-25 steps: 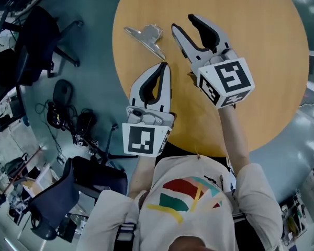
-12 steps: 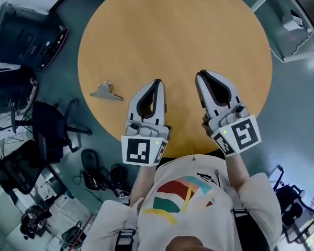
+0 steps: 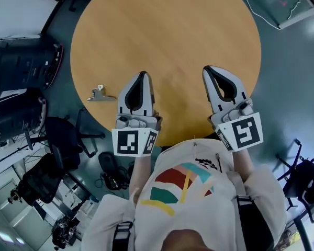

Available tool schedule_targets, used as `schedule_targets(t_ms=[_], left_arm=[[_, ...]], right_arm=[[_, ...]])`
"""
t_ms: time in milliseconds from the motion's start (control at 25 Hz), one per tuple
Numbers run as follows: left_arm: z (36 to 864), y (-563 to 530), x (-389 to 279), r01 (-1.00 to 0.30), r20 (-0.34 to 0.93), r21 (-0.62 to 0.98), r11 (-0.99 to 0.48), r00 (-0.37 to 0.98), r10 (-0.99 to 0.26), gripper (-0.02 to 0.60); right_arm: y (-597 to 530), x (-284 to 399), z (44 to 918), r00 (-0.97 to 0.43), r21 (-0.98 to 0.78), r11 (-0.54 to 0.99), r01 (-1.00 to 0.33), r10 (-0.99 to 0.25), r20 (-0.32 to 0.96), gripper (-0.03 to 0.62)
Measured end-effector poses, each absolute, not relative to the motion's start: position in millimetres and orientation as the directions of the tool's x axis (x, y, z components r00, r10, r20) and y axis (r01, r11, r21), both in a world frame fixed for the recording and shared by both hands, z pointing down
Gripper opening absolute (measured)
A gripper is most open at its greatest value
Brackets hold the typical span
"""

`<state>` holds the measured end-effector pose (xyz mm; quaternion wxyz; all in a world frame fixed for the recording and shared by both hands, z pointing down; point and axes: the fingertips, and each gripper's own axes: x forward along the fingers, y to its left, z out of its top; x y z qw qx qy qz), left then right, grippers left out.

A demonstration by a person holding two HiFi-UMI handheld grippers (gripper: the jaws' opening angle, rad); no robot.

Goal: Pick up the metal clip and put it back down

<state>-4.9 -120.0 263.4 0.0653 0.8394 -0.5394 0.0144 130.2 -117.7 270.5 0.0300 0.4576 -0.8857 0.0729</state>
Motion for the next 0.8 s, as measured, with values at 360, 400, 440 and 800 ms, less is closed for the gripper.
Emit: schedule_targets(t_ms=[360, 400, 440, 800], left_arm=[[240.5, -102.0, -17.3, -0.921, 0.059, 0.107, -0.375, 0.383, -0.922, 0.043], [235.8, -98.9, -19.9, -0.922, 0.055, 0.11, -0.372, 0.38, -0.923, 0.043], [231.6, -94.7, -22.5, -0.922, 0.052, 0.114, -0.37, 0.377, -0.925, 0.043], [222.0, -53.0, -49.8, -0.928, 0.02, 0.116, -0.353, 0.358, -0.934, 0.043]], right_arm=[[-102.0, 84.4, 251.4, -0.667, -0.128, 0.655, -0.744, -0.737, 0.106, 0.014], [-97.9, 78.1, 246.0, -0.678, -0.124, 0.667, -0.735, -0.727, 0.106, 0.014], [-92.9, 72.6, 240.8, -0.687, -0.119, 0.676, -0.727, -0.719, 0.107, 0.014], [-56.0, 34.3, 230.4, -0.709, -0.101, 0.702, -0.705, -0.7, 0.083, 0.014]])
